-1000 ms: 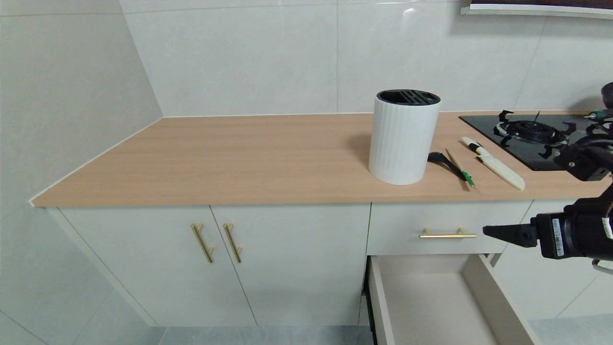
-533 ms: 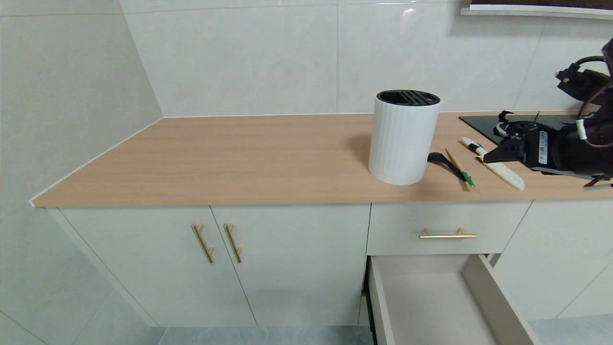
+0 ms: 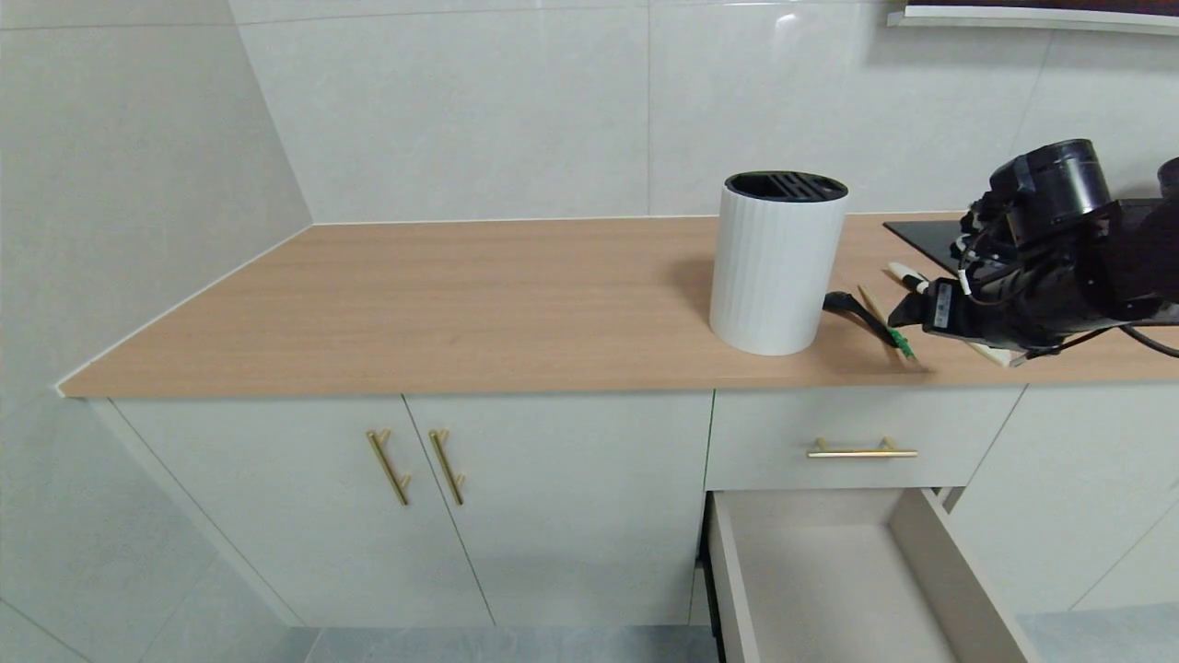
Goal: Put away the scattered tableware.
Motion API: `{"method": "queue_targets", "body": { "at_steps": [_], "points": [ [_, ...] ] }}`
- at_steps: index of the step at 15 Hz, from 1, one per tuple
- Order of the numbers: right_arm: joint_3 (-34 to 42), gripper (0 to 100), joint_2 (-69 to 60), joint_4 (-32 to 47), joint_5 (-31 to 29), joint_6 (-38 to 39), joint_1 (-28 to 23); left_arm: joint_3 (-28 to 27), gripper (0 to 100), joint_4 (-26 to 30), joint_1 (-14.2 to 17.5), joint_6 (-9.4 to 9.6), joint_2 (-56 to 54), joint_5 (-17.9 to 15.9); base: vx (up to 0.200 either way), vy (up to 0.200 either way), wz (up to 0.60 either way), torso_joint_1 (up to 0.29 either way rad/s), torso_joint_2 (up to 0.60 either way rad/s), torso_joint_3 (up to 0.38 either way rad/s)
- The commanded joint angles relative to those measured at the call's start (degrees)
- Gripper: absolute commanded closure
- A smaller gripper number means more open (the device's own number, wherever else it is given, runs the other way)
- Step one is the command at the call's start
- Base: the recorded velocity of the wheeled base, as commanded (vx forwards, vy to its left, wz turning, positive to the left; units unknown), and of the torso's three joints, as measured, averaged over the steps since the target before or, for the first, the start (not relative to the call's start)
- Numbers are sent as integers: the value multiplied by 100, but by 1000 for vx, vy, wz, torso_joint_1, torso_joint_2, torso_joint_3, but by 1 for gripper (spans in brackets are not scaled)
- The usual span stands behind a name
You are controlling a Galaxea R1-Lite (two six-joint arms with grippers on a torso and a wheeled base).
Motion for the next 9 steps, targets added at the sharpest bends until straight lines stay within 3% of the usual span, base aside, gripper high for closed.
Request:
{"method": "queue_targets", "body": {
  "at_steps": [1, 9],
  "points": [
    [35, 0, 400, -190, -3, 2, -81, 0, 0, -1, 2, -2, 2, 4, 0, 0, 0, 0, 0, 0],
    [44, 0, 989, -691, -231, 2, -89, 0, 0, -1, 2, -2, 2, 4, 0, 0, 0, 0, 0, 0]
  ]
}}
